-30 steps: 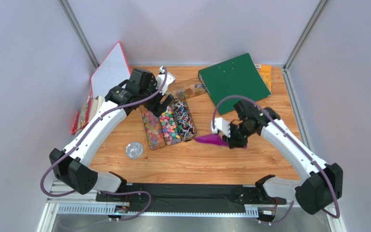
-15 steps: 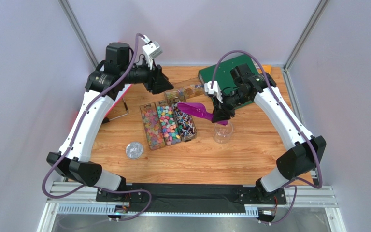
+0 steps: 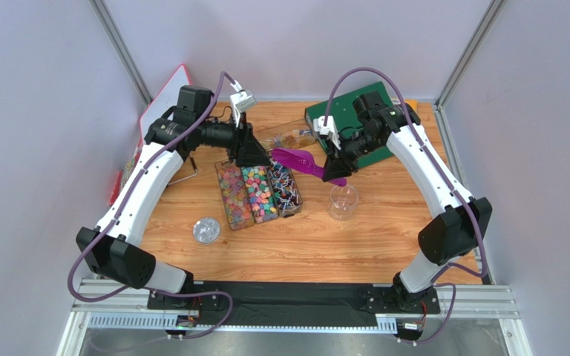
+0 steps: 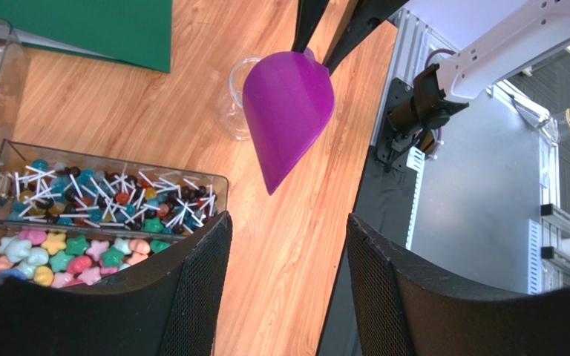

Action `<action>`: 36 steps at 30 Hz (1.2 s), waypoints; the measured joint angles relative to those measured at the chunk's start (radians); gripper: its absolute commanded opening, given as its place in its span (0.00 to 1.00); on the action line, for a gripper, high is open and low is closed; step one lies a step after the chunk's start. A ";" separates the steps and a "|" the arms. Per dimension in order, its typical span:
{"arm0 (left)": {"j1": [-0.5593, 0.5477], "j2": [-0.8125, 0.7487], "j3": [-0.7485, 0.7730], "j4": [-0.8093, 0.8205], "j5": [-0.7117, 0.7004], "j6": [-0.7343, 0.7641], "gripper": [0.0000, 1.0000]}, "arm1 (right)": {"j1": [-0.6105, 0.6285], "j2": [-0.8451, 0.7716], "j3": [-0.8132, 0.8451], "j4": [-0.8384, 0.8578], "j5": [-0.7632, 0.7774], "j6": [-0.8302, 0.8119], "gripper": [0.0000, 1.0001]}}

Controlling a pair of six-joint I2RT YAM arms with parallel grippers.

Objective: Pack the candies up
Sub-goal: Pick up the spatula from the center of the board.

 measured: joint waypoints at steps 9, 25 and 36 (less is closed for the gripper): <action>-0.037 0.001 0.000 0.015 -0.002 0.001 0.64 | 0.006 0.020 0.023 0.000 0.000 -0.001 0.00; -0.081 0.116 0.069 0.047 -0.015 0.004 0.47 | 0.025 0.020 0.001 0.003 0.010 -0.003 0.00; -0.082 0.113 0.069 0.047 -0.030 0.061 0.06 | 0.024 0.020 0.001 -0.017 0.015 0.019 0.00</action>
